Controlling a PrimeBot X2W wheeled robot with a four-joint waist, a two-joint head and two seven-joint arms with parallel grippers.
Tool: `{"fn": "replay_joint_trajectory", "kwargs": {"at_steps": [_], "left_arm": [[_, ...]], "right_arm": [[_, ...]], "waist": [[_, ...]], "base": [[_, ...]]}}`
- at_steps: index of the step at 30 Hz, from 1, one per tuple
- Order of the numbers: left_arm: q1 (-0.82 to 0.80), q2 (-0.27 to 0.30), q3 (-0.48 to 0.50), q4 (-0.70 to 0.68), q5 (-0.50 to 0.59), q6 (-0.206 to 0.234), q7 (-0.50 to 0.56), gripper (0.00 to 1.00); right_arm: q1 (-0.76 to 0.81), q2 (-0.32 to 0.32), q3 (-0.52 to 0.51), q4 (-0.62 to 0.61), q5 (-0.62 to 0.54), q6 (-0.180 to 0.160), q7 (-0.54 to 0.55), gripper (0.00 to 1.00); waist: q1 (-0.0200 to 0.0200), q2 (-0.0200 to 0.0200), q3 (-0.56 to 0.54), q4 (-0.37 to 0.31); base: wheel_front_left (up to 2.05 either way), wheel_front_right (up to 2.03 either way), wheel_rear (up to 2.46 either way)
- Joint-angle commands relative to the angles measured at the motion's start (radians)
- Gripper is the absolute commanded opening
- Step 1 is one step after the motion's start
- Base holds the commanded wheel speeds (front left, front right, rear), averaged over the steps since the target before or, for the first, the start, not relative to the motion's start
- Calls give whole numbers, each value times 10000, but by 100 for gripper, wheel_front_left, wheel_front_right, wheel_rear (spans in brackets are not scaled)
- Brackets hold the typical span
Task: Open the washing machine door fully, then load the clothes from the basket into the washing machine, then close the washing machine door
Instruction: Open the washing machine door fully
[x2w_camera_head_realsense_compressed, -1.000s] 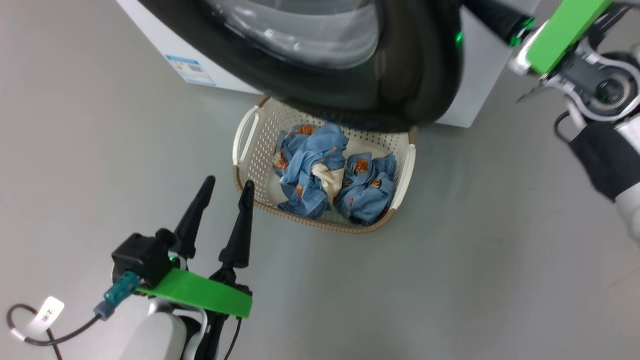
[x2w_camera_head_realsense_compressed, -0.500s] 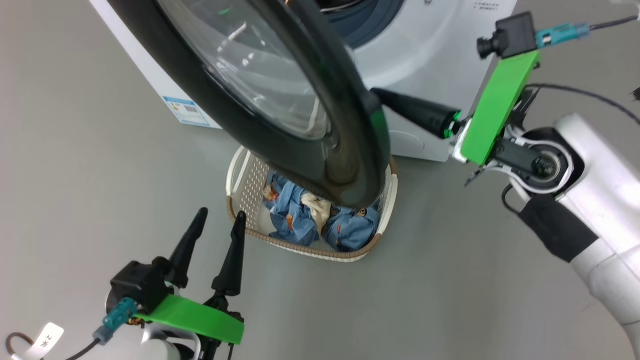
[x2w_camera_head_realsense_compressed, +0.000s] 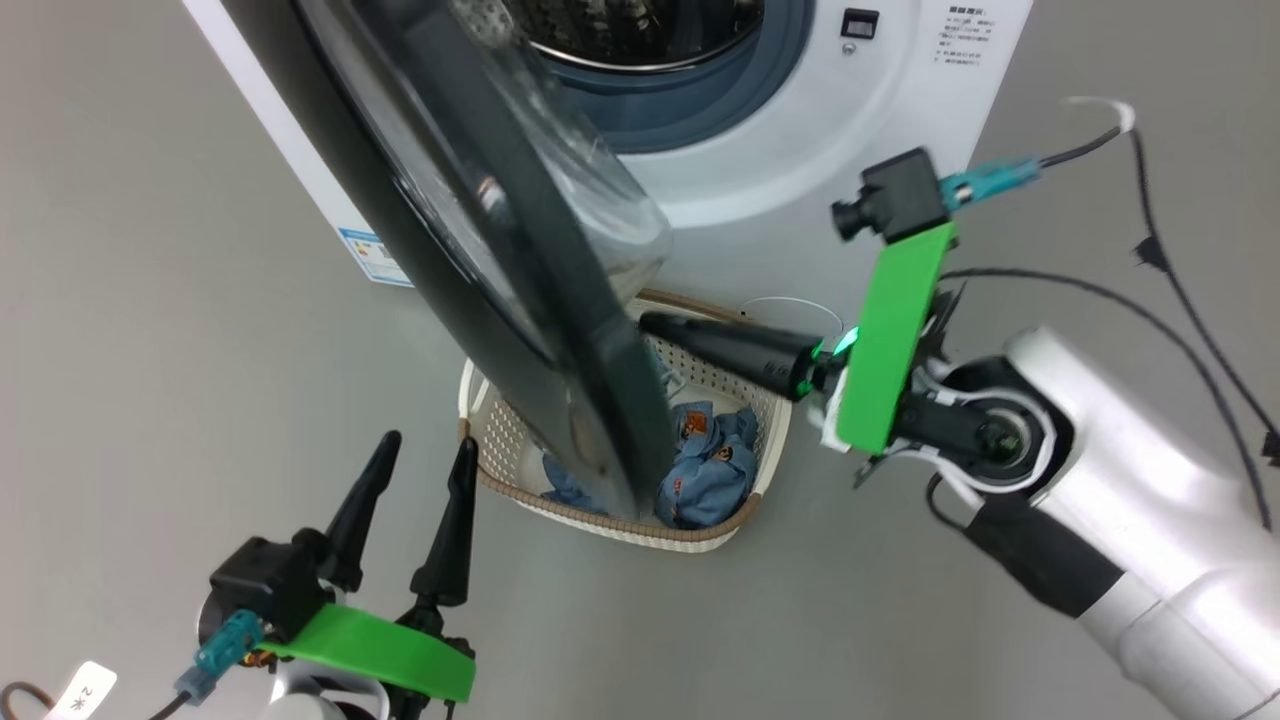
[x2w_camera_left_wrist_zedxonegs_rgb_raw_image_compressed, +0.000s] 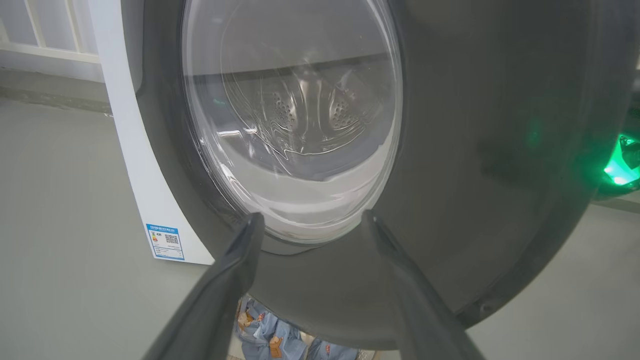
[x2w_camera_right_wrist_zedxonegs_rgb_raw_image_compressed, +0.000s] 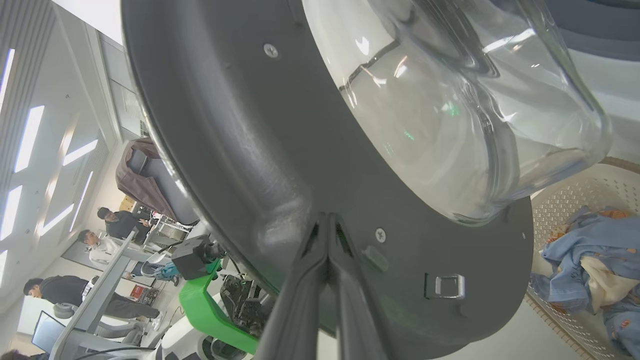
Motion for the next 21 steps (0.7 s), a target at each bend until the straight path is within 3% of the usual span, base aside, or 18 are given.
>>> {"fn": "replay_joint_trajectory", "kwargs": {"at_steps": [1, 18, 19, 21], "left_arm": [[38, 165, 402, -240, 126, -17, -63, 100], [240, 49, 631, -229, 192, -17, -63, 100], [256, 45, 644, -214, 194, -17, -63, 100], [295, 50, 668, -197, 200, -17, -63, 100]], "right_arm": [[335, 331, 170, -432, 65, 35, 95, 0], [578, 915, 452, -389, 11, 35, -137, 0], [614, 903, 415, -339, -6, 35, -231, 4], [696, 859, 335, -228, -75, 35, -467, 36]], "waist": [[0, 0, -80, 60], [0, 0, -402, 230], [0, 0, -444, 202], [0, 0, -519, 125]], "base": [[0, 0, 0], [0, 0, 0], [0, 0, 0], [0, 0, 0]]}}
